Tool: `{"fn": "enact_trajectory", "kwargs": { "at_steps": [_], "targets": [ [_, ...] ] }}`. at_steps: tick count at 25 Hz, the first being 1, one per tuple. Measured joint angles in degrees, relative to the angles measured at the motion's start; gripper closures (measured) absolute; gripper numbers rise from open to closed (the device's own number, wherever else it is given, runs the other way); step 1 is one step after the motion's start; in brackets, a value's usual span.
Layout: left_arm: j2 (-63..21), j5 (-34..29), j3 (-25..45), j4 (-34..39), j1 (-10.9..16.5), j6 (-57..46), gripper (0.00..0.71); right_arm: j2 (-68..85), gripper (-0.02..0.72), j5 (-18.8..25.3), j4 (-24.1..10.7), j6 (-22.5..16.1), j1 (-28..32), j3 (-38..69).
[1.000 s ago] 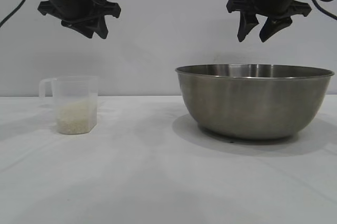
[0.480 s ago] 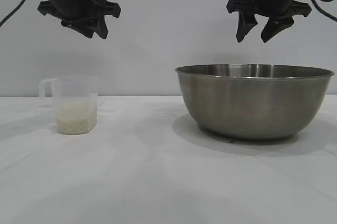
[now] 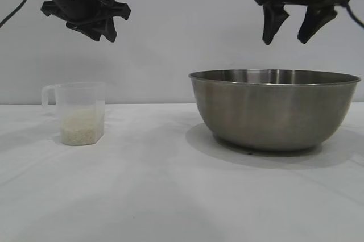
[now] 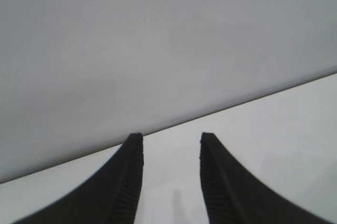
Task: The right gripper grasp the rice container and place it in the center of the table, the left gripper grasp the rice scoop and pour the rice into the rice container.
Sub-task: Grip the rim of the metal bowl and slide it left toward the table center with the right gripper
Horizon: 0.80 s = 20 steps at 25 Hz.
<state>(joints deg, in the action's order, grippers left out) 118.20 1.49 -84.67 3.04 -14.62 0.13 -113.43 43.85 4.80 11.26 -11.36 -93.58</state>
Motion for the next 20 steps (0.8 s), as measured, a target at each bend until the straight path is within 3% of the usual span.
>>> {"fn": "enact_trajectory", "kwargs": {
  "at_steps": [7,20],
  "targets": [
    [0.00,-0.13,0.00,0.12,0.00,0.00,0.480,1.60,0.210,17.56,-4.14,0.00,0.00,-0.14],
    [-0.22,-1.02,0.00,0.56,0.00,0.00,0.480,-3.59,0.210,22.44,-4.47,0.00,0.00,-0.14]
  ]
}}
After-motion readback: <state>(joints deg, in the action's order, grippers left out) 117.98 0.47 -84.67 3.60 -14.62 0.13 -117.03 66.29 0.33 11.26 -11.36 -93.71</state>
